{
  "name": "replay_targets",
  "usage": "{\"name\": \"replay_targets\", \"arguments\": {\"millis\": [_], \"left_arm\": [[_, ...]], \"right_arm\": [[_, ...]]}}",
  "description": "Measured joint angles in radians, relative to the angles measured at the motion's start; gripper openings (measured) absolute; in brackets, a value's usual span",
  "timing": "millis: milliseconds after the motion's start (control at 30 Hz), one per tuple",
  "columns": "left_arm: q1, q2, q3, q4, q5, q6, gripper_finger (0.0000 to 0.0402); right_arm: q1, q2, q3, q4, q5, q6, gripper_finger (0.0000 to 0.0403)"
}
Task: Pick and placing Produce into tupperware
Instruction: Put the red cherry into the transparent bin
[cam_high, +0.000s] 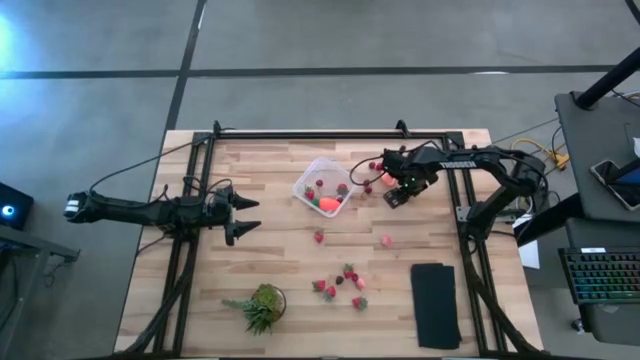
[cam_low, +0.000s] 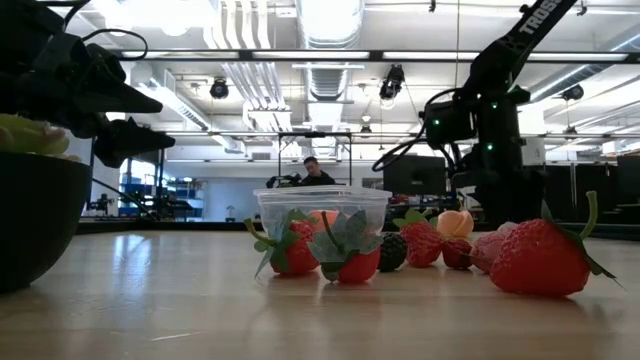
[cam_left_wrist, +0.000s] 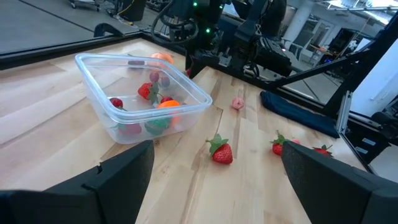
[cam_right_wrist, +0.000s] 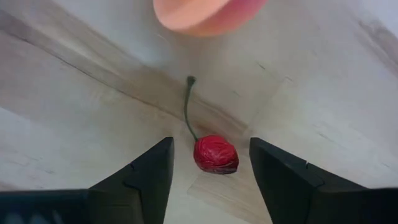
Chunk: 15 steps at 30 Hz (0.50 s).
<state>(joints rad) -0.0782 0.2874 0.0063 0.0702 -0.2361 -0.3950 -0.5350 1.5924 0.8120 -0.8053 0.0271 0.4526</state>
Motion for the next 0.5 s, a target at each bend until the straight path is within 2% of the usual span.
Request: {"name": "replay_targets", "arguments": {"millis": [500], "left_arm": [[0.0, 0.0, 0.0, 0.0, 0.0, 0.0, 0.0338]], "right_arm": [[0.0, 0.004, 0.0, 0.02, -0.017, 0.0, 0.0109]]}}
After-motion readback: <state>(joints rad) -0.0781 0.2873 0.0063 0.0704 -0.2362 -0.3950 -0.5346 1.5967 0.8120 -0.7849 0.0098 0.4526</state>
